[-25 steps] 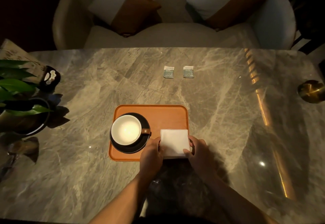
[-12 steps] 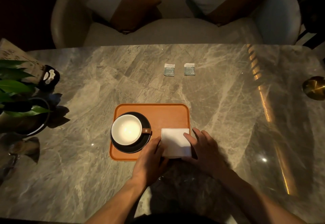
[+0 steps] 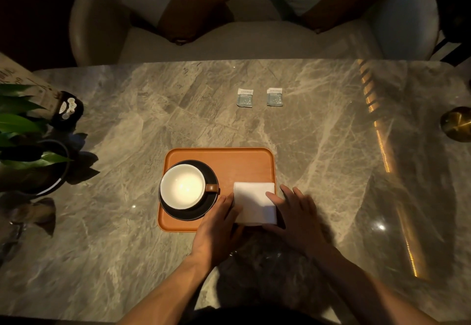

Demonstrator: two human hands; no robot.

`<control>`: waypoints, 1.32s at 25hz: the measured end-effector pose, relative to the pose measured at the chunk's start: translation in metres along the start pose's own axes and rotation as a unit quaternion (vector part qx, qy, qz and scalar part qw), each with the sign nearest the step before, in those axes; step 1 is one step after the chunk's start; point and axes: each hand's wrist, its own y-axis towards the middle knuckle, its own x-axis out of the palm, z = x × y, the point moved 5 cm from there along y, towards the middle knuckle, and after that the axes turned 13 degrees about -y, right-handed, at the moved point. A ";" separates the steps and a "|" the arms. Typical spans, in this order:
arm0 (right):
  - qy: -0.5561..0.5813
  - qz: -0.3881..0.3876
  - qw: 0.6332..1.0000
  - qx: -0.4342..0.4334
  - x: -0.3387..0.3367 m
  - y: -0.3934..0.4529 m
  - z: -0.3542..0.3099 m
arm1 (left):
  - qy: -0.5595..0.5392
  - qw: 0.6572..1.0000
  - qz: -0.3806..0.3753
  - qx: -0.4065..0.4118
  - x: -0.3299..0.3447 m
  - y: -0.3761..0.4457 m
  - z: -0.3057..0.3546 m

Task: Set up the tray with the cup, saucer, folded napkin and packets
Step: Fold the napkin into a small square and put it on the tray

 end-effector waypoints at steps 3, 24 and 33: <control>-0.007 -0.012 1.000 0.000 0.004 -0.004 0.000 | -0.011 0.998 0.053 0.035 -0.007 -0.004 0.004; -0.037 0.008 0.999 -0.018 0.013 -0.022 -0.003 | -0.076 0.993 0.075 0.046 -0.007 -0.012 -0.005; -0.029 -0.016 0.999 -0.008 0.011 -0.024 -0.007 | 0.019 0.994 0.074 0.075 -0.009 -0.008 0.004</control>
